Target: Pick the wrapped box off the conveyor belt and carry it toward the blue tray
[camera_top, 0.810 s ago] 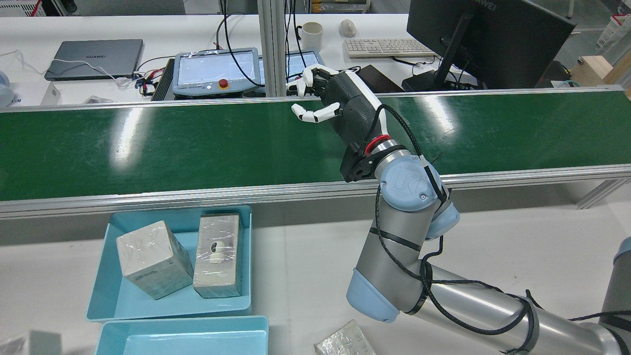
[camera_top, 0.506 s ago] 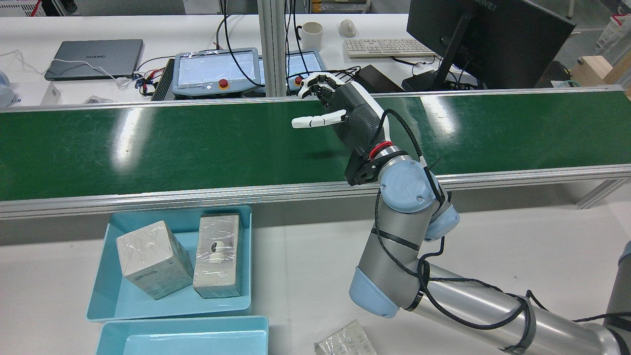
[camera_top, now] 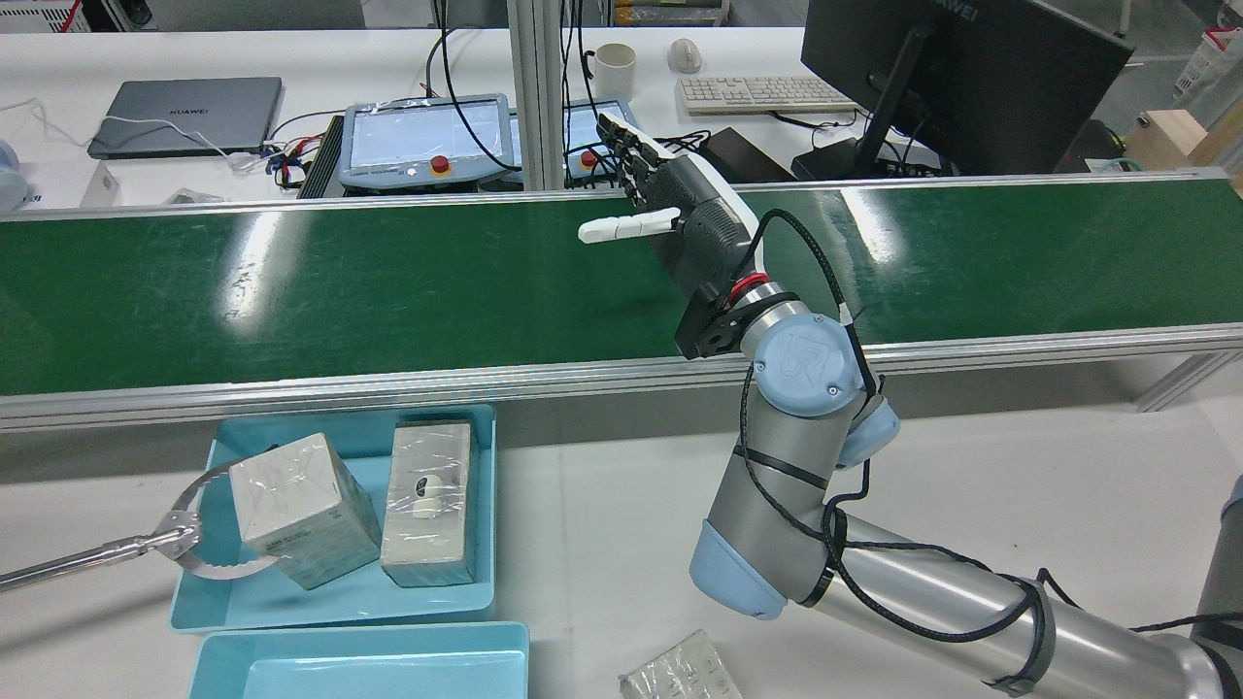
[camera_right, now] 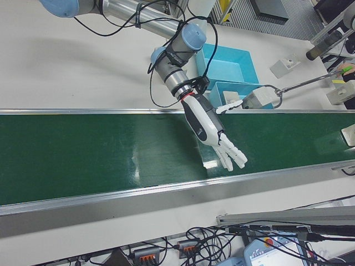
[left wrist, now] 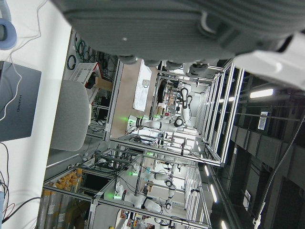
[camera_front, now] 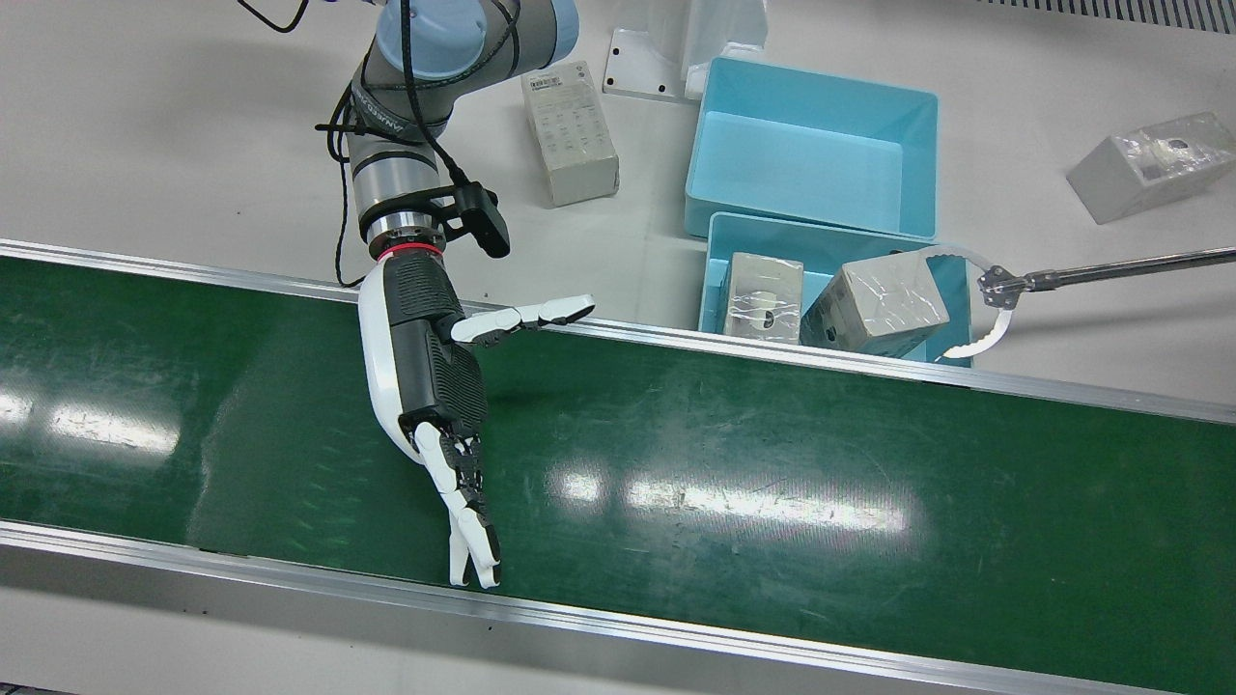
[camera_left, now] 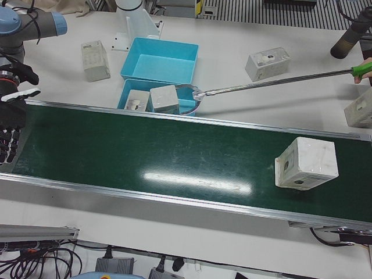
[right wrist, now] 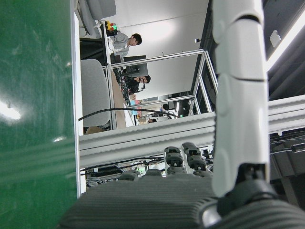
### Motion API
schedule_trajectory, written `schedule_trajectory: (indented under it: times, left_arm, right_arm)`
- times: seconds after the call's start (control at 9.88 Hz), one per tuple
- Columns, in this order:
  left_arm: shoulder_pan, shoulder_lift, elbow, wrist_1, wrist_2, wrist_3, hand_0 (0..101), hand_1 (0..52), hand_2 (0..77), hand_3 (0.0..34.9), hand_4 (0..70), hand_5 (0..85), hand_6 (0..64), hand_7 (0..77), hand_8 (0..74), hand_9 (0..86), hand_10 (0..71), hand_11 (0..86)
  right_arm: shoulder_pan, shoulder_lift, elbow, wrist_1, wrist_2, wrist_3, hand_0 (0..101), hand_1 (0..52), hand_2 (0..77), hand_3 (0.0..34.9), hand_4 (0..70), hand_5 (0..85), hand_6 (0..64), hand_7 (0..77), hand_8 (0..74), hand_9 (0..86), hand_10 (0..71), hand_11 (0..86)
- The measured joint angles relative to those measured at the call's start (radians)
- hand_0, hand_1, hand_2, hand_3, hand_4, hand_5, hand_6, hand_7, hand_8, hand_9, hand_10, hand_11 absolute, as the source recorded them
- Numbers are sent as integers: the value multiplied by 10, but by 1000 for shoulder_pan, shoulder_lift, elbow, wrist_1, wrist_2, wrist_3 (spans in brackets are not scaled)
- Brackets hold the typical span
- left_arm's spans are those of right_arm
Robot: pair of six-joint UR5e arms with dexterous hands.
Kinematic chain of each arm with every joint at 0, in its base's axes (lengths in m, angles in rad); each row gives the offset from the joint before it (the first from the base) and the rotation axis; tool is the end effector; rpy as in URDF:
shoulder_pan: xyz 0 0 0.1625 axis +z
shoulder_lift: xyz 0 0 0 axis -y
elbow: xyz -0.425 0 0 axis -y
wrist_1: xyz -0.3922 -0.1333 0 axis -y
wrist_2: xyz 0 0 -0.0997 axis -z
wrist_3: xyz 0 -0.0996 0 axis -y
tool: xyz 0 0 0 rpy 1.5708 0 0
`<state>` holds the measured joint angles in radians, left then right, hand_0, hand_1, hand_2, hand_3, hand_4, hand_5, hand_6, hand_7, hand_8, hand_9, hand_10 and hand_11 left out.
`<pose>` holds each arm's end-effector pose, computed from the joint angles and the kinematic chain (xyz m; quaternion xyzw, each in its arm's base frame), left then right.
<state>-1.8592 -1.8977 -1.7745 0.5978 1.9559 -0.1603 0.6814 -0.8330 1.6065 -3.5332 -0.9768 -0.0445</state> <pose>-0.2512 -0.5097 0.4722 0.0966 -0.6779 0.7281 0.0321 -0.4093 -0.5753 0.2647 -0.1753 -0.7897 0.5873 0.0246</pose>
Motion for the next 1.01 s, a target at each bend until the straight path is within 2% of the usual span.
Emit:
schedule_trajectory:
  times: [0.1,0.2,0.3,0.61,1.01]
  left_arm:
    - [0,0,0,0,0,0,0,0,11,0,0,11,0,5,5,5,5,5]
    - [0,0,0,0,0,0,0,0,11,0,0,11,0,5,5,5,5,5]
    - [0,0,0,0,0,0,0,0,5,0,0,11,5,5,5,5,5,5]
    - [0,0,0,0,0,0,0,0,5,0,0,11,0,5,5,5,5,5]
    - [0,0,0,0,0,0,0,0,5,0,0,11,0,5,5,5,5,5]
  right_arm:
    - [2,-1,1,8,-1,0,500,153,55,2,65,76,0,0,0,11,0,11]
    - [5,-2,3,11,-1,-2,497,153,60,1,71,93,16,0,0,11,0,11]
    - [7,-2,5,3,-2,-4,499,175,55,0,93,115,16,22,0,11,0,11]
    - [9,5,8,-55,-3,-7,512,175,49,0,93,115,16,22,0,11,0,11]
    - [9,6,14,-64,-3,-8,514,175,49,1,82,115,16,22,0,11,0,11]
